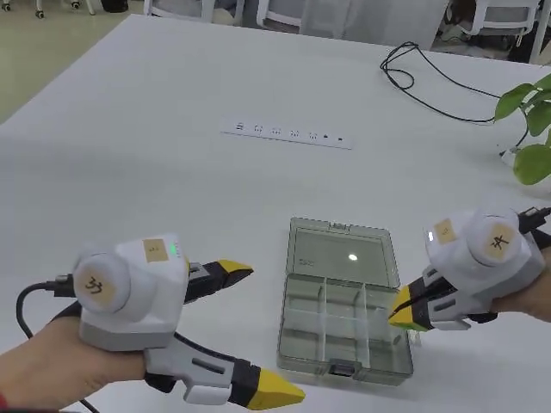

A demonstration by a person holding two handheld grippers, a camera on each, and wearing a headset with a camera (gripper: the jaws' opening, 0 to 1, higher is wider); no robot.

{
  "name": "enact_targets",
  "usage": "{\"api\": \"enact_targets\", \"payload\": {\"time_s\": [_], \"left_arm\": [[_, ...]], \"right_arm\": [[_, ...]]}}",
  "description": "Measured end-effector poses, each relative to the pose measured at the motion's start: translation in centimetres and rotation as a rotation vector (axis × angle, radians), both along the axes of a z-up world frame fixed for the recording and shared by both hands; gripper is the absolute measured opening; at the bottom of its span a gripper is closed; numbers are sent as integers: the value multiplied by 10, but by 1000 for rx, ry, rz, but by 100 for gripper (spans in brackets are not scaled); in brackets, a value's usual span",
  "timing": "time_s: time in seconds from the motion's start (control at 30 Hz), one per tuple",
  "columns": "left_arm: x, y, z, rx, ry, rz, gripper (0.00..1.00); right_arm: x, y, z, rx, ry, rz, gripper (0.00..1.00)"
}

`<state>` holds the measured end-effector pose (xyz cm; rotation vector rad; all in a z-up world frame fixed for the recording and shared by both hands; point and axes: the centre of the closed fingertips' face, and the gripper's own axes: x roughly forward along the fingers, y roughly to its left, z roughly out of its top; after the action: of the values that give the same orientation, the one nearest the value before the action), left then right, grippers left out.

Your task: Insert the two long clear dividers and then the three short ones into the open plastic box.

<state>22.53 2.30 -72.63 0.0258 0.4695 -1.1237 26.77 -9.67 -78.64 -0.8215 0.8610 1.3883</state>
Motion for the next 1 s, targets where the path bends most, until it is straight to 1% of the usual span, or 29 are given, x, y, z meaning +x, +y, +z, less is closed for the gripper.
{"api": "enact_targets", "payload": {"time_s": [0.17,0.23,0.43,0.73,0.8,1.0], "left_arm": [[0,2,1,-1,0,6,100],[0,3,0,1,2,8,100],[0,3,-1,3,4,4,100],[-1,2,-2,2,9,1,99],[-2,2,-1,2,7,-1,99],[-2,2,0,1,6,-1,99]], "right_arm": [[0,1,-6,1,-5,4,3],[0,1,-9,1,1,-2,3],[-1,2,-18,1,1,-3,3],[-2,2,-24,-20,-20,37,3],[-2,2,-26,-32,-31,58,3],[-2,2,-28,-46,-41,85,3]]}}
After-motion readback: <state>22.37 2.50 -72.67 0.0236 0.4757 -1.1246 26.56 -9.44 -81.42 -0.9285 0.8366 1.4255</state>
